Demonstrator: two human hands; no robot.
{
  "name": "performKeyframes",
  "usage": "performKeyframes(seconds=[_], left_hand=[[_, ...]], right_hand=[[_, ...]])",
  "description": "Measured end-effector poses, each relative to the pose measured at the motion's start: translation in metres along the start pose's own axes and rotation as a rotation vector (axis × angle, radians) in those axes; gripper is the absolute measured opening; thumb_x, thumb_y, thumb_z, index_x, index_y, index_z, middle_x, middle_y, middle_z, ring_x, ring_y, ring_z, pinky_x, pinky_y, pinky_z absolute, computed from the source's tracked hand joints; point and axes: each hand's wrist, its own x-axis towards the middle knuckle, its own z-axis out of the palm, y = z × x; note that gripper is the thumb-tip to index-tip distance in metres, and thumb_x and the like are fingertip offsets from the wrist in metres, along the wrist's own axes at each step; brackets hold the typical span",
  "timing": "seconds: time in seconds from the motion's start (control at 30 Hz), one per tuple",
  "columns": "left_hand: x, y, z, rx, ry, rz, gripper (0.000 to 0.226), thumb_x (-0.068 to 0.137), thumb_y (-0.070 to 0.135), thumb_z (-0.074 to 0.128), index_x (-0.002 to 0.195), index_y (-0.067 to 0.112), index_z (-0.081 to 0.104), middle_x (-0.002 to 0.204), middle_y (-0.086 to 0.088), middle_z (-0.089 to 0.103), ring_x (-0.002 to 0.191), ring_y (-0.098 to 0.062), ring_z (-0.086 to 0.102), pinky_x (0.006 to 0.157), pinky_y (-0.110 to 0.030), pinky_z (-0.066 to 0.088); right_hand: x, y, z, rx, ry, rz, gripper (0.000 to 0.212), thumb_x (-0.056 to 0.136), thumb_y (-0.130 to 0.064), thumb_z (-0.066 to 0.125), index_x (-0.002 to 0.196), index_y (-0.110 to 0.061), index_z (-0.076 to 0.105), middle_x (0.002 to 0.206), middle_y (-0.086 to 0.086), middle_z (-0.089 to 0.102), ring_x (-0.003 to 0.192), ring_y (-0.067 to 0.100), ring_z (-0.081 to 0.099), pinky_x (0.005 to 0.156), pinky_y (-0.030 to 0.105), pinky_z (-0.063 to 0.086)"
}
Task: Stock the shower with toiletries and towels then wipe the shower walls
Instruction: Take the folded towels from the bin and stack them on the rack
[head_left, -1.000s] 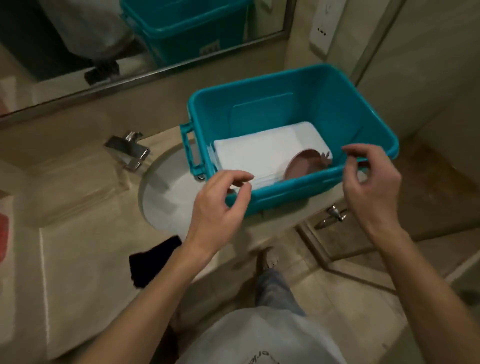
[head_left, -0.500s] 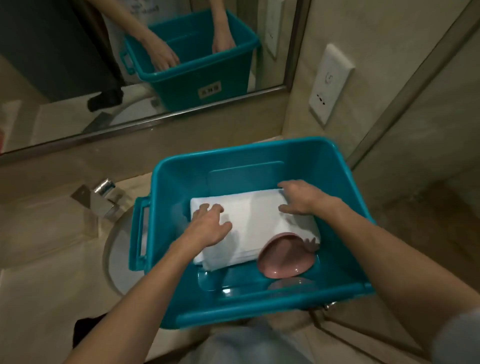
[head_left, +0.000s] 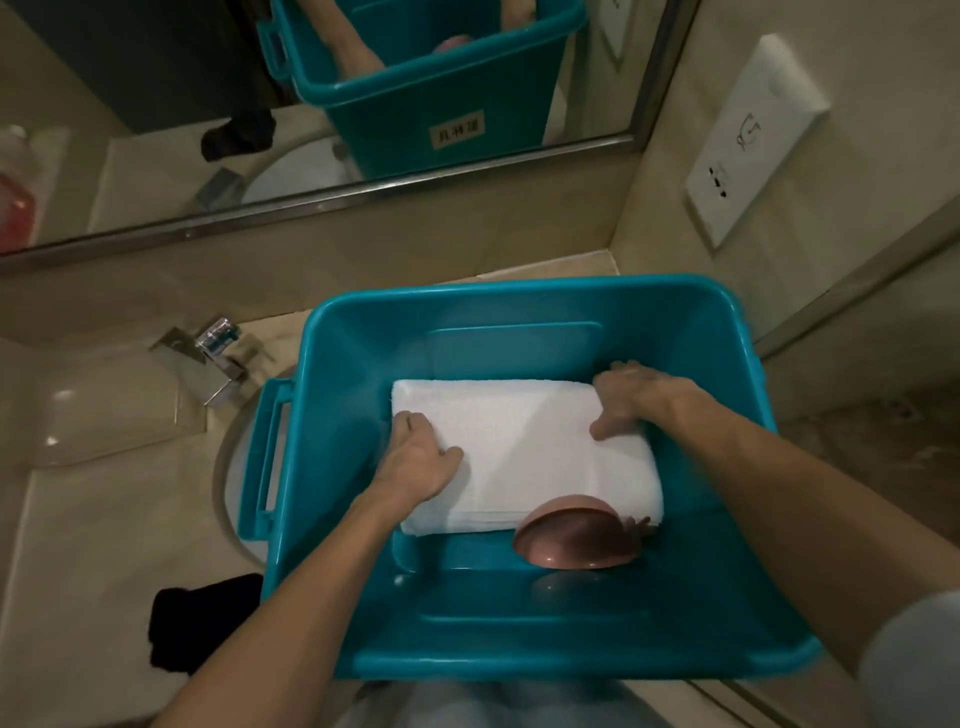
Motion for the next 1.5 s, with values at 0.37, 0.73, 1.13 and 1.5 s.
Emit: performKeyframes(seconds=[0.37, 0.73, 1.13, 1.5], left_hand=[[0.01, -0.002, -0.006, -0.106, 0.013, -0.196, 0.058, 0.09, 0.051, 0.061, 0.127, 0.011, 0.04, 0.12, -0.003, 0.056, 0.105, -0.025, 0.057, 0.082, -0.036, 0.048], [0.014, -0.005, -0.009, -0.214, -0.05, -0.234, 0.077, 0.09, 0.057, 0.056, 0.141, 0.007, 0.027, 0.133, -0.009, 0.052, 0.116, -0.028, 0.056, 0.089, -0.037, 0.048], [0.011, -0.005, -0.004, -0.447, -0.023, -0.286, 0.103, 0.074, 0.059, 0.075, 0.14, 0.01, 0.014, 0.142, -0.009, 0.047, 0.123, -0.031, 0.051, 0.104, -0.042, 0.045], [0.015, -0.012, -0.005, -0.97, -0.248, -0.406, 0.073, 0.055, 0.038, 0.097, 0.116, 0.012, 0.065, 0.117, -0.006, 0.072, 0.107, -0.026, 0.066, 0.1, -0.041, 0.051]], right_hand=[[-0.036, -0.003, -0.027, 0.263, -0.097, 0.057, 0.07, 0.06, -0.057, 0.078, 0.112, -0.02, 0.049, 0.108, -0.001, 0.059, 0.092, 0.018, 0.059, 0.086, 0.038, 0.054], [-0.088, -0.045, -0.002, 1.474, 0.593, 0.233, 0.077, 0.069, -0.051, 0.083, 0.131, -0.021, 0.05, 0.119, -0.003, 0.061, 0.099, 0.014, 0.062, 0.083, 0.035, 0.055], [-0.122, -0.039, 0.0, 1.204, 0.671, 0.125, 0.018, 0.072, -0.029, 0.073, 0.09, -0.029, 0.067, 0.082, -0.007, 0.07, 0.077, 0.012, 0.065, 0.063, 0.034, 0.054], [-0.121, -0.032, -0.018, 1.067, 0.692, 0.13, 0.021, 0.074, -0.039, 0.071, 0.089, -0.026, 0.062, 0.082, -0.006, 0.066, 0.077, 0.017, 0.062, 0.066, 0.038, 0.051]])
